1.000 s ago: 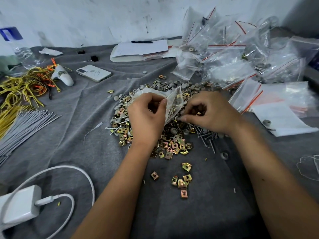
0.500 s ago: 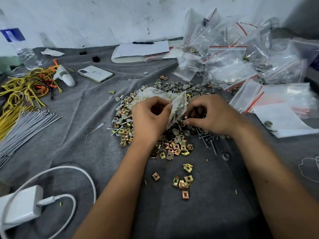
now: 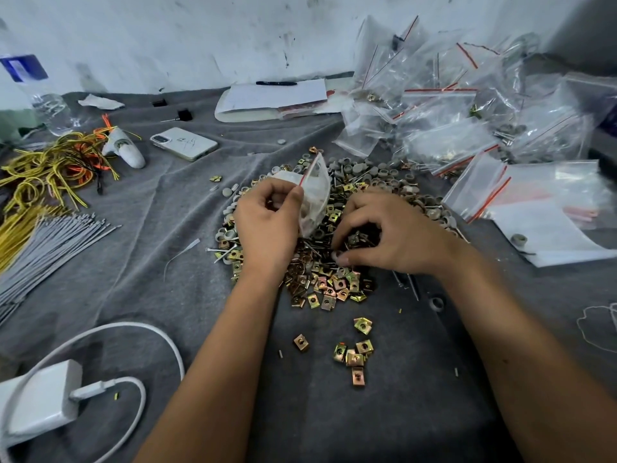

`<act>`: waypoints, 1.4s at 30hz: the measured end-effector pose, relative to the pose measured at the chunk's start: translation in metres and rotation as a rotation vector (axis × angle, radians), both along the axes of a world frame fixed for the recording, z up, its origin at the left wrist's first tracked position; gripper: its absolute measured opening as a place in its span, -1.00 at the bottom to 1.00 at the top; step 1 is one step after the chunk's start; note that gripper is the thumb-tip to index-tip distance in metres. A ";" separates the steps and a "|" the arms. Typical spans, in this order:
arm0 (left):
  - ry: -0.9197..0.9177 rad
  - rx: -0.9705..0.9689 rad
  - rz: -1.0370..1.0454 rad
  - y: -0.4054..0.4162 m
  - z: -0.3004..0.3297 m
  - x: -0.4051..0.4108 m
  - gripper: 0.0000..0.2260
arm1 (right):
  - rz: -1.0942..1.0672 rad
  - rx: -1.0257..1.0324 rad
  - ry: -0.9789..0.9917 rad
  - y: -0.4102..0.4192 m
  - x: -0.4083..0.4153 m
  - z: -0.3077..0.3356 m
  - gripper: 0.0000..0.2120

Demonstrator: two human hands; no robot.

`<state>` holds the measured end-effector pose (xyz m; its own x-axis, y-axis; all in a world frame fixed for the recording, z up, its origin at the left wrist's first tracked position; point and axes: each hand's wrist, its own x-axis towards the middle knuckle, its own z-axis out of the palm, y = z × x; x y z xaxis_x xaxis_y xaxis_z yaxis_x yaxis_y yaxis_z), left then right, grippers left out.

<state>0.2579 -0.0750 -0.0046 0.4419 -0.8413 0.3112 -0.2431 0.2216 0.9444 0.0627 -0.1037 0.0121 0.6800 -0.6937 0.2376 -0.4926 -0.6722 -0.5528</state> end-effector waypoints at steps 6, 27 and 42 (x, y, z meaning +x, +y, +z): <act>-0.020 0.001 -0.043 -0.002 0.001 0.007 -0.88 | -0.014 -0.013 0.046 -0.003 0.002 -0.004 -0.83; -0.318 0.022 -0.261 0.007 0.006 -0.005 -0.94 | -0.114 -0.193 -0.410 0.003 0.008 0.000 -0.89; -0.195 -0.007 -0.122 0.005 -0.002 -0.006 -0.86 | -0.221 -0.185 -0.132 -0.006 -0.008 -0.001 -0.71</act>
